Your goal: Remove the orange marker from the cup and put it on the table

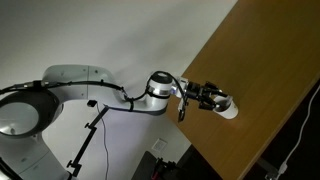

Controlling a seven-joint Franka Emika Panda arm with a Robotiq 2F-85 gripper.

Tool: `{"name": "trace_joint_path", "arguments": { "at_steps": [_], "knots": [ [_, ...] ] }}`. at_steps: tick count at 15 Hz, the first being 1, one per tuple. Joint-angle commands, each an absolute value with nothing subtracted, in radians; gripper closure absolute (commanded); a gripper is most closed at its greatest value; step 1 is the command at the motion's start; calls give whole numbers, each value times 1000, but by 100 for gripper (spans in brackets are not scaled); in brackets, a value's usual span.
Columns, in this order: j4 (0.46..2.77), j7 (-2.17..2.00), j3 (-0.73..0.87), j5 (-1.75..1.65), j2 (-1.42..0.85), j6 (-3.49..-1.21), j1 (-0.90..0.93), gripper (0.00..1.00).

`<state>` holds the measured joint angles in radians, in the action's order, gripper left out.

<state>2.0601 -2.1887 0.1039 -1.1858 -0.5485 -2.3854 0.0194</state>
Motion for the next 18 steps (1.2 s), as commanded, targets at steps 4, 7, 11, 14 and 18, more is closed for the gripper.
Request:
{"name": "trace_joint_path", "arguments": {
  "at_steps": [4,7,11,14,18],
  "knots": [
    [2060,-2318,119,-1221,-535,-2374,22,36],
    [2055,-2339,118,-1222,-540,-2370,20,37],
    [2052,-2346,117,-1223,-546,-2366,21,72],
    [2053,-2350,118,-1225,-545,-2364,22,96],
    [2050,-2350,118,-1226,-546,-2361,23,100]
  ]
}}
